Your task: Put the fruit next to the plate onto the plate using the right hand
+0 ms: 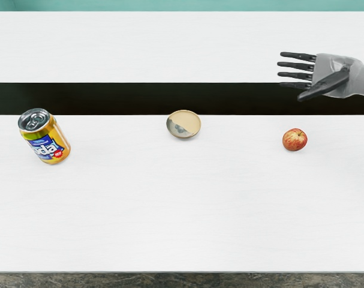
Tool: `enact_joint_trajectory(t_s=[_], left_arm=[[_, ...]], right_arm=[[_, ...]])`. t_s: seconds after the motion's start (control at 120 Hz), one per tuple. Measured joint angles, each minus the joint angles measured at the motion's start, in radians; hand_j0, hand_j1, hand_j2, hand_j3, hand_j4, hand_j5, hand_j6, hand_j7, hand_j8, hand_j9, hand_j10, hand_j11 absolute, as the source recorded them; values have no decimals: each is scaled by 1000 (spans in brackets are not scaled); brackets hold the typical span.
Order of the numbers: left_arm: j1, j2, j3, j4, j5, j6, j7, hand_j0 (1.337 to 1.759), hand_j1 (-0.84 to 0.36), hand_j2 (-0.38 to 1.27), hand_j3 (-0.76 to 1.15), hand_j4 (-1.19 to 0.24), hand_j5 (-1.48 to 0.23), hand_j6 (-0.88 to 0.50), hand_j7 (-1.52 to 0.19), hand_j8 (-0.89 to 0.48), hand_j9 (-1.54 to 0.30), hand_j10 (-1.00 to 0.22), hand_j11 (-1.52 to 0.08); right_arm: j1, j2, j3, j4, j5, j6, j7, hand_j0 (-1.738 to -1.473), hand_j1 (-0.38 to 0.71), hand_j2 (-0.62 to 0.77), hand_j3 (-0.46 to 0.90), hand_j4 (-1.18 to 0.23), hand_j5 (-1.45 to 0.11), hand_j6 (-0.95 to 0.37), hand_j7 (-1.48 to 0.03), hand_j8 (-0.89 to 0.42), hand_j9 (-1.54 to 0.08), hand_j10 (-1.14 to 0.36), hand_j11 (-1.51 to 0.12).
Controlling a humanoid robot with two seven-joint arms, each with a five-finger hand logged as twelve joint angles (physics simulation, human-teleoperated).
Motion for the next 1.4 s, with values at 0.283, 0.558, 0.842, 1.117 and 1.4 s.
enact_joint_trajectory(t_s=[0.283,0.558,0.842,1.117,1.4], left_arm=[[0,0,0,0,0,0,0,1658,55,49,0,-245,-318,-245,-318,-245,-318,-245,-318],[0,0,0,0,0,0,0,1658,55,49,0,-245,-318,-245,-318,-245,-318,-245,-318],[0,0,0,0,0,0,0,1658,55,49,0,-245,-318,-245,-318,-245,-318,-245,-318],[0,0,0,0,0,0,0,1658,55,49,0,-245,-318,-245,-318,-245,-318,-245,-318],[0,0,0,0,0,0,0,1658,55,49,0,-245,-318,-245,-318,-245,-318,-245,-318]], right_arm=[[11,0,46,-31,-40,0,8,-1658,-309,-6,0,-32,-44,-31,-44,-32,-44,-32,-44],[56,-27,123,136,-585,0,20,-1658,-301,-7,0,-40,-52,-40,-53,-40,-52,-40,-52],[-20,-142,126,475,-917,-66,59,-1658,-297,-8,0,-47,-58,-48,-57,-47,-58,-46,-57],[-102,-147,75,553,-1050,-330,61,-1658,-298,-7,0,-49,-59,-51,-58,-50,-58,-48,-58],[-170,-131,53,554,-1098,-475,62,-1658,-239,-16,0,-100,-123,-102,-122,-100,-123,-99,-122]])
